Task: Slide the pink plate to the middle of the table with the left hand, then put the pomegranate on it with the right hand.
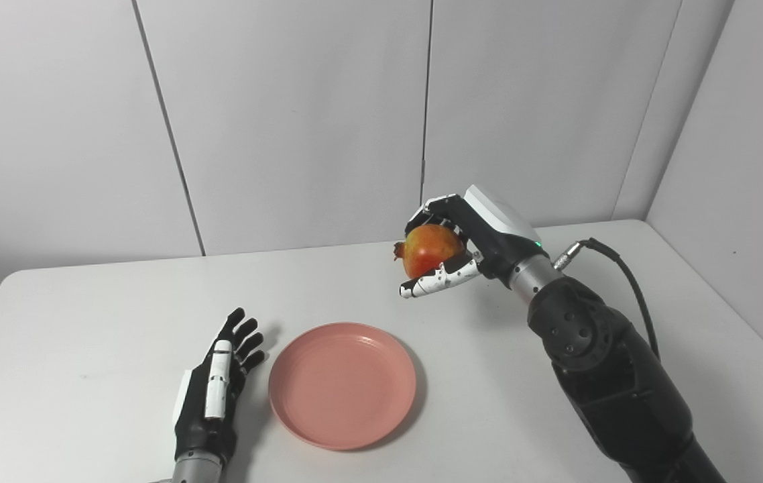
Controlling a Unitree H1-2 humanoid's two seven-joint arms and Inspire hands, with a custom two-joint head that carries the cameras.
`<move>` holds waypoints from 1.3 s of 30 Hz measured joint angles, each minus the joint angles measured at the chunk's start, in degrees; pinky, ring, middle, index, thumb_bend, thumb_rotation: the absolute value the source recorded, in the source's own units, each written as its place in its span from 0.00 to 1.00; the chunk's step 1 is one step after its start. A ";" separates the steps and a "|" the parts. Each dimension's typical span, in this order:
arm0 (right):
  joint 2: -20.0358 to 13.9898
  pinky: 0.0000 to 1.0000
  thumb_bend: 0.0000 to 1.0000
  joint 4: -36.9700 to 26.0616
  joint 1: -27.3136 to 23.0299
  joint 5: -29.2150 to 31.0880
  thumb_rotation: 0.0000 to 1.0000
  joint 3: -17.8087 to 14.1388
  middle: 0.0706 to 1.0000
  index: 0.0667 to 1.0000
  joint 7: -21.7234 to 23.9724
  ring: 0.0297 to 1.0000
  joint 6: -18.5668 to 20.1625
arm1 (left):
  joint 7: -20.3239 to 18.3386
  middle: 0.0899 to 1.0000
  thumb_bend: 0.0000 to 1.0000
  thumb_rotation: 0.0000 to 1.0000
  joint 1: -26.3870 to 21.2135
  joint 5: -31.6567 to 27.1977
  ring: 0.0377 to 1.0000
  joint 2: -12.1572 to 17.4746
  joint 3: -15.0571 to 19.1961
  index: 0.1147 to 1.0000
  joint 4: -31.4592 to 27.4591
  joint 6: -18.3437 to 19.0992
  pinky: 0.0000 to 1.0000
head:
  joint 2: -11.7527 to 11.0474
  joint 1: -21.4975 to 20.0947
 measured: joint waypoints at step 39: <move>8.60 0.23 0.50 17.36 0.90 -11.68 0.14 14.97 0.38 0.45 -5.85 0.30 -9.28 | 5.57 0.88 0.41 1.00 -0.36 4.89 0.87 -4.63 -1.98 0.87 -0.54 2.05 0.85 | 4.92 11.52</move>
